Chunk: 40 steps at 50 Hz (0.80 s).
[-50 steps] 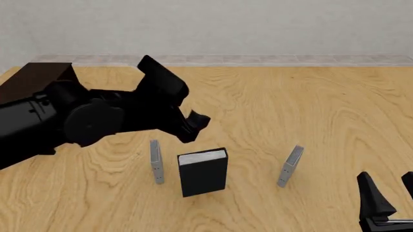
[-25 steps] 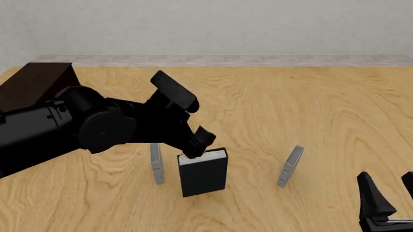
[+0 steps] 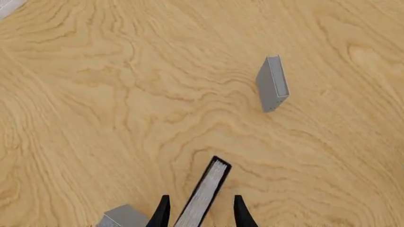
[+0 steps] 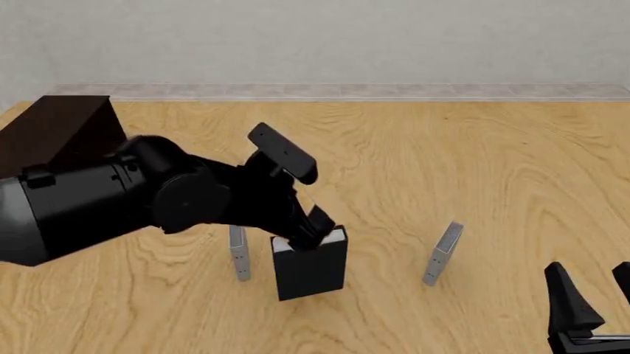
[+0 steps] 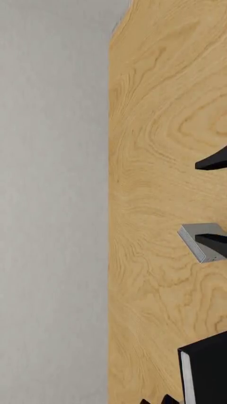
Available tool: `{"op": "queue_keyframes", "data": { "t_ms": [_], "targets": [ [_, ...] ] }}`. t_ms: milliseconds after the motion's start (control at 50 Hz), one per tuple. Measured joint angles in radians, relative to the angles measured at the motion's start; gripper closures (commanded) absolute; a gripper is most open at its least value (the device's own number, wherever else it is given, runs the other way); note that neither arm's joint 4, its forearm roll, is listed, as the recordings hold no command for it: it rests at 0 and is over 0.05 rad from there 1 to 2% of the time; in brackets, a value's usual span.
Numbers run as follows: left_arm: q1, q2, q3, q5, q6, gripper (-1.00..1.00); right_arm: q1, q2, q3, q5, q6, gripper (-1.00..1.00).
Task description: Pick up the book in the middle and place it on the cabinet shelf.
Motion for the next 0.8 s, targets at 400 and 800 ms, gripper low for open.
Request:
{"op": "queue_keyframes", "data": {
  "t_ms": [400,800],
  "targets": [
    [-0.012,0.052,-0.007,0.017,-0.003,-1.0,0.0,0.0,0.0,0.0,0.0,-1.0],
    [-0.015,0.107,-0.039,0.031,0.006,-1.0,0.0,0.0,0.0,0.0,0.0,-1.0]
  ]
}}
